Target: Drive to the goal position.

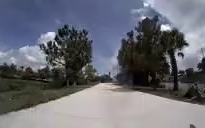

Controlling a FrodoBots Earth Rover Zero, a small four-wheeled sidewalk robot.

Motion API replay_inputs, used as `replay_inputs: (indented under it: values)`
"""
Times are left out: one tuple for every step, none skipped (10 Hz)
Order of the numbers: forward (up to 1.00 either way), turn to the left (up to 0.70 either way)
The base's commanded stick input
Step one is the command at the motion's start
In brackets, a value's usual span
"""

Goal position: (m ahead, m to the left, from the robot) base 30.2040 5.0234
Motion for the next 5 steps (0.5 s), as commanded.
replay_inputs:
  values:
    - [0.85,0.0]
    - [0.85,-0.16]
    - [0.85,-0.34]
    - [0.85,-0.3]
    - [0.85,-0.07]
